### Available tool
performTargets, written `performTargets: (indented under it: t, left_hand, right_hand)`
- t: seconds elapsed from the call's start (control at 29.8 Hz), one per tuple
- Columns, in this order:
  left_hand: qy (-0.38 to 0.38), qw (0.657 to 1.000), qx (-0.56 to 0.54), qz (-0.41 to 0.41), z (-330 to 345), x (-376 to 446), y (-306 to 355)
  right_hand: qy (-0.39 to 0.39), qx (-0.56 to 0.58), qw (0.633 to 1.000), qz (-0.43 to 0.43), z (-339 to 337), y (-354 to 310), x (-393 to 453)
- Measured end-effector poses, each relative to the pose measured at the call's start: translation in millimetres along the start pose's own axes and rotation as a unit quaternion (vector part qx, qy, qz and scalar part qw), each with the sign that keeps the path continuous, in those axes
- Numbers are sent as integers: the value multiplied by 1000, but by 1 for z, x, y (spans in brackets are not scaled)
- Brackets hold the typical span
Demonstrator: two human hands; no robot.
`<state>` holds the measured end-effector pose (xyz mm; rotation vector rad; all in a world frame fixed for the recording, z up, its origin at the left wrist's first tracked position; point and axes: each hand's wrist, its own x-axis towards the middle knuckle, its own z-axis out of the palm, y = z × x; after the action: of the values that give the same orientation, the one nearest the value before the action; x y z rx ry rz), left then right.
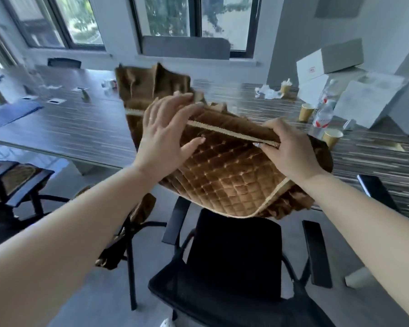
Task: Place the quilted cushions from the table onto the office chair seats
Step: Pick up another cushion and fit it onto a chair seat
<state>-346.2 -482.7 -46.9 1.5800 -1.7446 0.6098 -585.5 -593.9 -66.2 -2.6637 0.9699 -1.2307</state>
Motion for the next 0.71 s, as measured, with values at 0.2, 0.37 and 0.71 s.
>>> performTargets:
  t: [0.2, 0.37, 0.71]
  left_hand:
    - [-238, 966, 93, 25, -2, 32, 19]
    - [-194, 977, 3, -92, 4, 28, 16]
    - [-45, 836, -367, -405, -21, -2, -33]
  right_hand:
    - [-8, -77, 989, -127, -15, 9, 17]
    - [71, -87, 993, 35, -15, 17, 20]
    - [52, 306, 654, 690, 54, 57, -147]
